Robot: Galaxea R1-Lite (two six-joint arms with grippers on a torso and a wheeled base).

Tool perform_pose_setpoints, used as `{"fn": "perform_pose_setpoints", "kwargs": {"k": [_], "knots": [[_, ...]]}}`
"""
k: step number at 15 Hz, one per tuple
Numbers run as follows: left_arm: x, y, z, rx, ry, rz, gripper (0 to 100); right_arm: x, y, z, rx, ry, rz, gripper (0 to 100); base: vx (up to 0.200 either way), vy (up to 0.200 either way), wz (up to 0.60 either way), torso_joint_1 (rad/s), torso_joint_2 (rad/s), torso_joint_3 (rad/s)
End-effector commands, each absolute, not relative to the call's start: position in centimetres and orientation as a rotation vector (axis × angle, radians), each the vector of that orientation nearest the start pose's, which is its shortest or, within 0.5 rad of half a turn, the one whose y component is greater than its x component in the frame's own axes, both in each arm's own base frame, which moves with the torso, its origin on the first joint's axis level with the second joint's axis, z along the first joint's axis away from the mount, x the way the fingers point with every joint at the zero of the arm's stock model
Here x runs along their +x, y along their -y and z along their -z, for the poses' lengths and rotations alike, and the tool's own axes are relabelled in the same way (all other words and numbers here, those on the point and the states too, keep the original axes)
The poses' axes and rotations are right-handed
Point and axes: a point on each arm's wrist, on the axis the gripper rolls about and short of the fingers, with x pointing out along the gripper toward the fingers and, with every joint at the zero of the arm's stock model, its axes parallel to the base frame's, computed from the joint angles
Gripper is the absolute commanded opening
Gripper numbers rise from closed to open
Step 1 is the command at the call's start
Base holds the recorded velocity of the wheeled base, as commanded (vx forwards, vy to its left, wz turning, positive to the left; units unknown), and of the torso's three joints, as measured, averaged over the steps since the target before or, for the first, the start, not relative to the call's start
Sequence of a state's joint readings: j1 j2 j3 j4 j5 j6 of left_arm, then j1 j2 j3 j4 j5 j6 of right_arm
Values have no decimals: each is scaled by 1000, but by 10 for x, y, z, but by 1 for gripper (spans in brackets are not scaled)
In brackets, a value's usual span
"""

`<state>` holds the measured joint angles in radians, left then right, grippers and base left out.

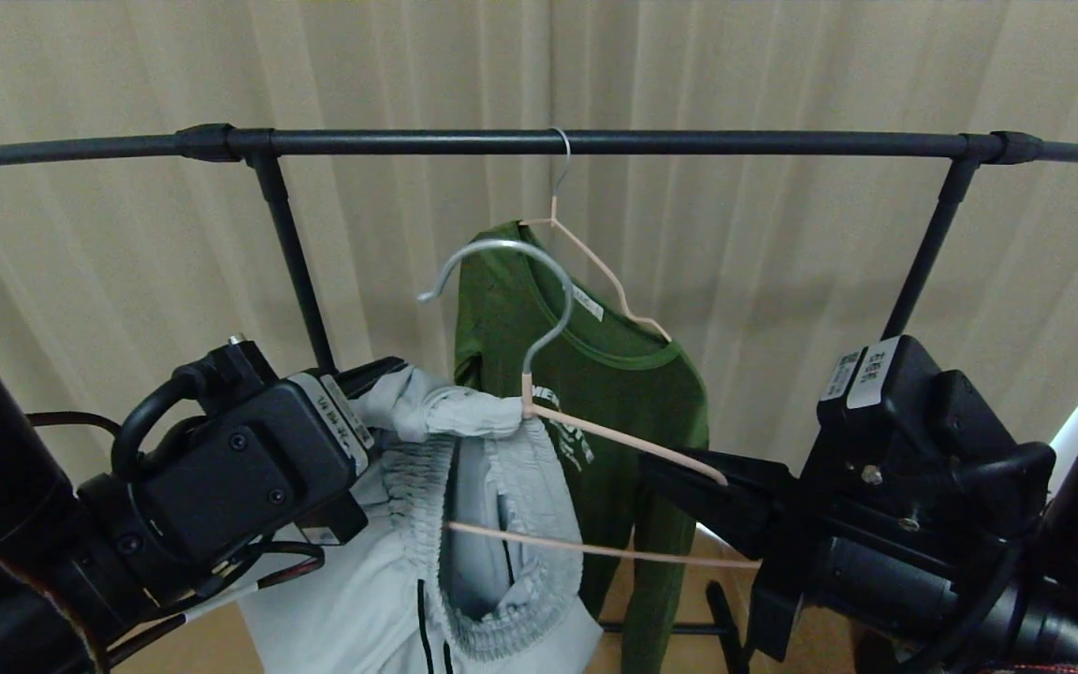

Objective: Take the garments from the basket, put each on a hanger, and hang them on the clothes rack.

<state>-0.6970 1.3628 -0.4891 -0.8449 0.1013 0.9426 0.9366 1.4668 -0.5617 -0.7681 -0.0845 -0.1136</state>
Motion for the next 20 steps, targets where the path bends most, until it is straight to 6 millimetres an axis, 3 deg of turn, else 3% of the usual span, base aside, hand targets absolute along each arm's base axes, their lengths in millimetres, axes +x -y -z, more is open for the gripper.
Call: {"fn": "perform_pose_setpoints", "kwargs": {"k": [1, 4, 5, 10, 14, 16, 20], "knots": [[163, 134, -203, 929, 250, 573, 0, 142, -190, -194, -173, -70, -858, 0, 0, 0, 0, 0, 0, 0], [163, 134, -203, 927, 251, 575, 0, 142, -190, -196, -173, -65, -858, 0, 0, 0, 0, 0, 0, 0], [163, 134, -202, 928, 248, 576, 0, 142, -190, -195, -176, -69, -857, 100, 0, 0, 0, 0, 0, 0], [167, 127, -197, 947, 187, 497, 0, 144, -189, -198, -174, -55, -839, 100, 0, 0, 0, 0, 0, 0], [172, 116, -200, 906, 47, 201, 0, 145, -184, -198, -227, -35, -825, 100, 0, 0, 0, 0, 0, 0], [174, 116, -199, 874, 20, 165, 0, 144, -186, -197, -229, -41, -836, 100, 0, 0, 0, 0, 0, 0], [185, 118, -209, 732, 16, 101, 0, 141, -202, -172, -239, -147, -888, 100, 0, 0, 0, 0, 0, 0]]}}
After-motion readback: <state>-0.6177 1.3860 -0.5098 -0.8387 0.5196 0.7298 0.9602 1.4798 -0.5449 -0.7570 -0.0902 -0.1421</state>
